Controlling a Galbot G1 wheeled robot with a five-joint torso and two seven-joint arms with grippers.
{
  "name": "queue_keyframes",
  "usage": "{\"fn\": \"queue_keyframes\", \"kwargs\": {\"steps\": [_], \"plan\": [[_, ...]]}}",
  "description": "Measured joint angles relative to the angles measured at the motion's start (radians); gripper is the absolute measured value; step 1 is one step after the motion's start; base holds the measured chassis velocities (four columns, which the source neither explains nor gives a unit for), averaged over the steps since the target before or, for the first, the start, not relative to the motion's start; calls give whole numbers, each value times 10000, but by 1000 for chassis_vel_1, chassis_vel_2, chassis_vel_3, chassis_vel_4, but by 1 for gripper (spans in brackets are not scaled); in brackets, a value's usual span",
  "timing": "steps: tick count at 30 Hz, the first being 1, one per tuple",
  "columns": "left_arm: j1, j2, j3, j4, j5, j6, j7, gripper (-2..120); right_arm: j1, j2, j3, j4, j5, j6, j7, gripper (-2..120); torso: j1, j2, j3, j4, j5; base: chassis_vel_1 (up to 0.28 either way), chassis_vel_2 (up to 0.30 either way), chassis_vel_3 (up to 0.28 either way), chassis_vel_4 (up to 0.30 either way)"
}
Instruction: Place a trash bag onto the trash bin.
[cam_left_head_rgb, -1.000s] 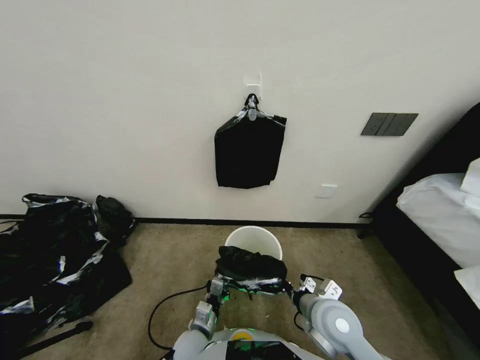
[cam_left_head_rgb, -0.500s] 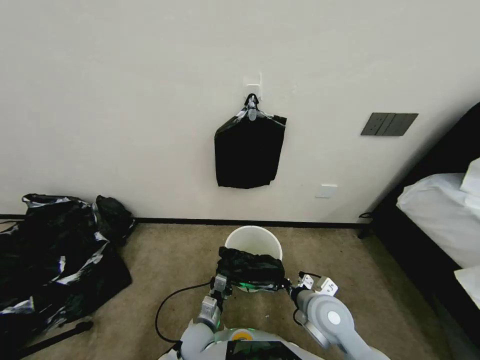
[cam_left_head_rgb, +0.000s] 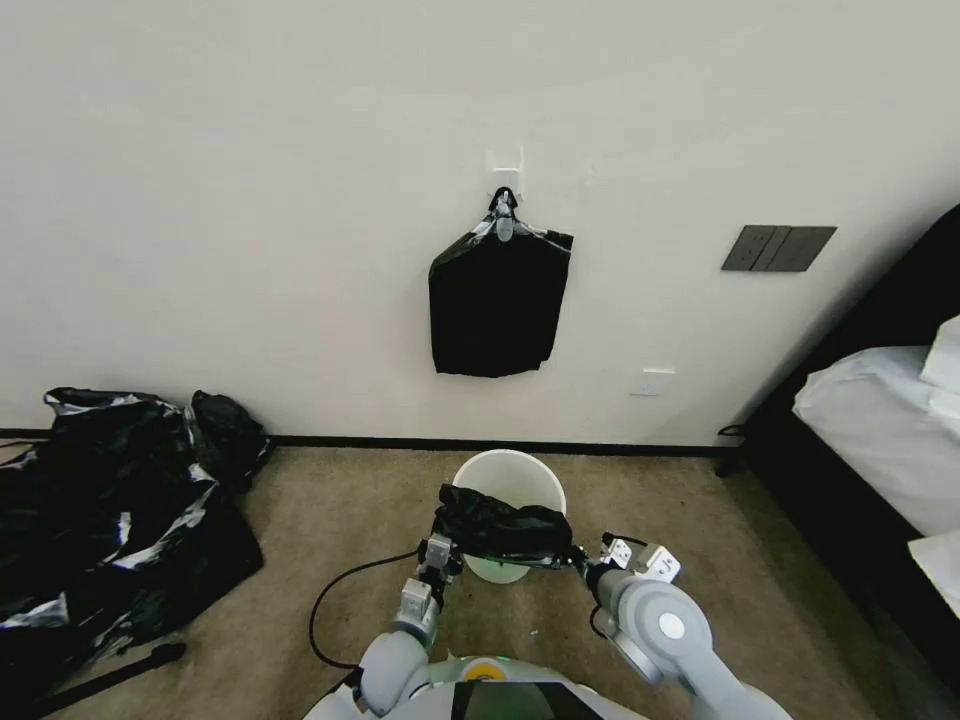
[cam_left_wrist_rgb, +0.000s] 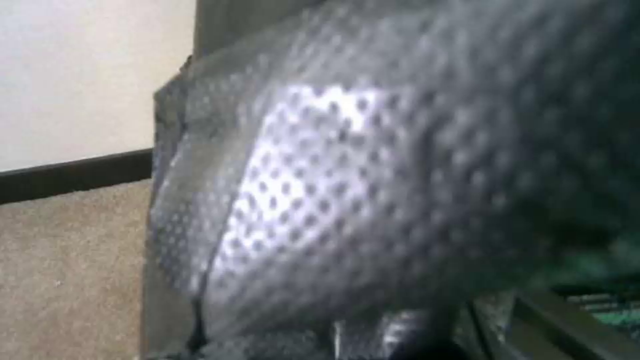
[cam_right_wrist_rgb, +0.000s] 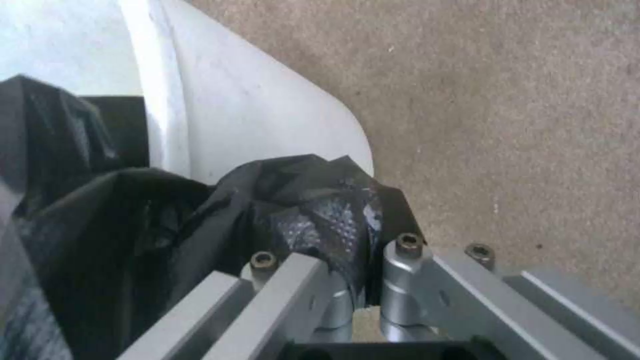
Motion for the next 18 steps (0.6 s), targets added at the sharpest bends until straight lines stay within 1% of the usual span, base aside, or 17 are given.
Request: {"fn": "queue_keyframes", "kwargs": {"steps": [5,8,13,18], "plan": [[-180,-98,7,160,-249,177,-11,0,153,108,31,-237,39,-56,-62,0,0,0,0,0,1,0,0,0,0],[-451,-231,80,529,-383,278,-29,0,326,259,-1,-585,46,-172,-204,0,0,0,0,0,0,0,0,0,0],[-736,-358,267,820,-407,310,-36,0,438,337,-30,-738,46,-223,-277,0,0,0,0,-1,0,0,0,0,0],[-819,-443,353,942,-408,342,-31,0,459,314,-48,-769,121,-287,-275,0,0,0,0,-1,0,0,0,0,0]]}}
